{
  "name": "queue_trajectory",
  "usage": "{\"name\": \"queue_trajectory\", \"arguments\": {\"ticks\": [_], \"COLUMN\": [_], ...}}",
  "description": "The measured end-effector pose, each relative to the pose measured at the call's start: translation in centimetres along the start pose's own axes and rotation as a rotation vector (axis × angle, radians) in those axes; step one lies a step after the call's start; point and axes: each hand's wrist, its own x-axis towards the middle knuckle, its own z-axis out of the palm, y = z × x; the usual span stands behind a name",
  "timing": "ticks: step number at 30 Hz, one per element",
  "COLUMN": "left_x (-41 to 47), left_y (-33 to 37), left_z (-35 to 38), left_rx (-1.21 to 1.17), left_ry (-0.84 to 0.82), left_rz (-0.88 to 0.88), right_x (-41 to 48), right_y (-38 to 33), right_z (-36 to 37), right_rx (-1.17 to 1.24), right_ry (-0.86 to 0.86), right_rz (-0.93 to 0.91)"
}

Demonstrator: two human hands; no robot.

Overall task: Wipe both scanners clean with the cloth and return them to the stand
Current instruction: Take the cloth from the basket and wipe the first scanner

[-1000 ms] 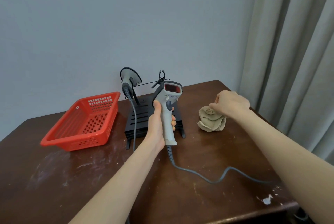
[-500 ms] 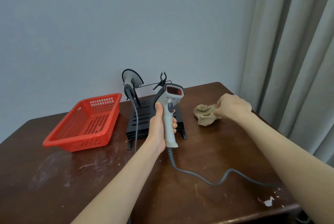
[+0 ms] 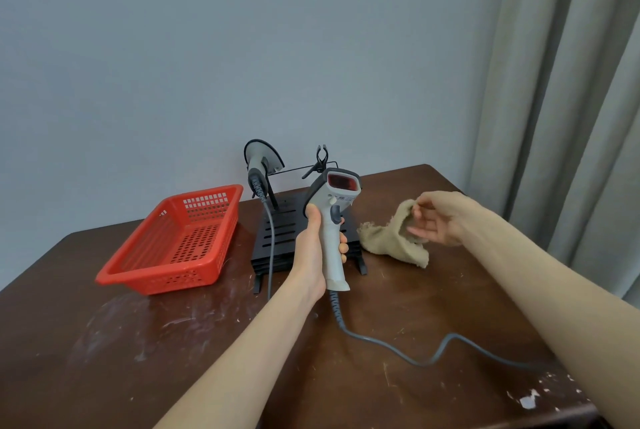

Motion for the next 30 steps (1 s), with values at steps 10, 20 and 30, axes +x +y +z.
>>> {"name": "queue_trajectory", "arguments": {"ticks": [10, 20, 30], "left_x": [0.2, 0.1, -0.3], "left_y": [-0.2, -0.4, -0.1], "left_z": [0.1, 0.1, 0.0], "left_rx": [-0.004, -0.005, -0.004], "left_ry": [0.000, -0.003, 0.000], "left_rz": [0.004, -0.003, 0.009], "right_x": [0.9, -0.4, -1.3], "right_y": [2.0, -0.6, 1.1], "right_z": [0.3, 0.6, 2.2], "right_rx": [-0.690, -1.344, -1.726], "right_ry": [0.107, 0.071, -0.080], "right_rz": [-0.139, -0.495, -0.561]}}
